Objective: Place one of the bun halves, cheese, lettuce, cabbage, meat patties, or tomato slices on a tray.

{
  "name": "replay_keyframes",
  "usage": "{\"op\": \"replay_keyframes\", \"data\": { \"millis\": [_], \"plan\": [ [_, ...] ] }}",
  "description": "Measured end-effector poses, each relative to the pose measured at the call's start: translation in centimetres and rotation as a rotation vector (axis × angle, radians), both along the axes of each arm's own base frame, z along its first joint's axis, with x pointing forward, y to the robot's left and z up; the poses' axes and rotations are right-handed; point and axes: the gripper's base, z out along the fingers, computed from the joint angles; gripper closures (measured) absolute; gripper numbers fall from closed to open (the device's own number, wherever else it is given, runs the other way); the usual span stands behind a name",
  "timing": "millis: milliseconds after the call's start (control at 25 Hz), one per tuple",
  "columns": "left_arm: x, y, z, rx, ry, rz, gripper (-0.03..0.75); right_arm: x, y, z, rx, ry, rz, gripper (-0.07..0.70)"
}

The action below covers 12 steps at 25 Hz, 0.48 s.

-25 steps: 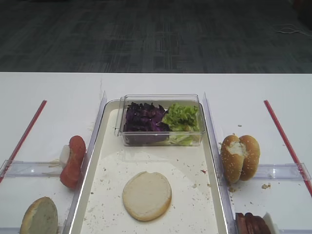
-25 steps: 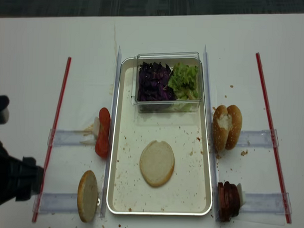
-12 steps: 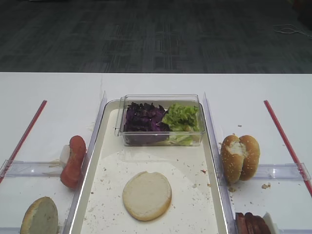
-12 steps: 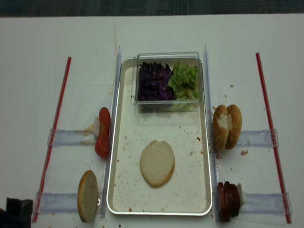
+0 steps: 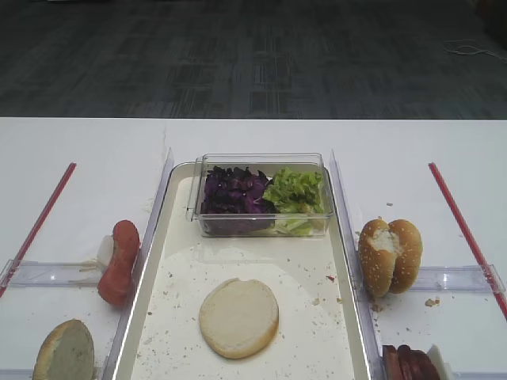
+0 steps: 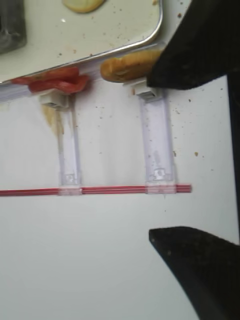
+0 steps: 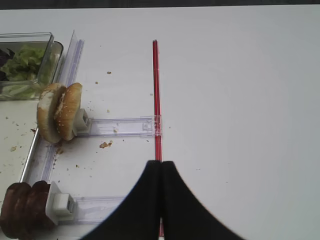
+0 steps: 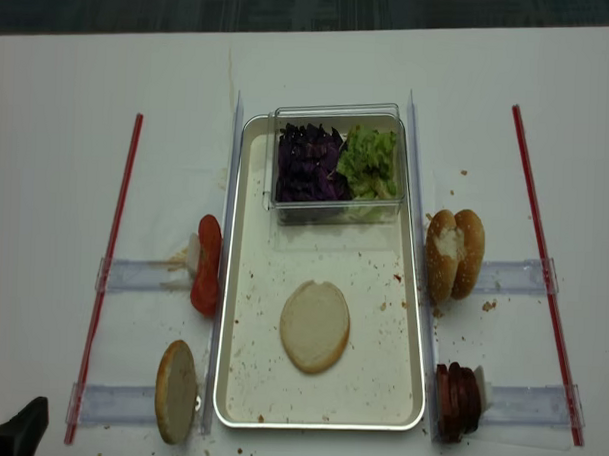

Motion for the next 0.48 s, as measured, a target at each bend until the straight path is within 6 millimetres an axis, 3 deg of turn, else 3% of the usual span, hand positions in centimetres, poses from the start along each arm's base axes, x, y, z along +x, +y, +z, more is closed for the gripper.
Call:
{"op": "replay_keyframes", "data": {
  "millis": [160,480],
  "plan": [
    [-1.8,0.0,-0.1,0.000,-0.116,0.000,0.162,0.0,0.0,0.0,0.000,0.000,0.000,0.323],
    [-2.0,0.0,-0.1,-0.005,-0.122,-0.003,0.162,0.0,0.0,0.0,0.000,0.002,0.000,0.323]
  ]
}}
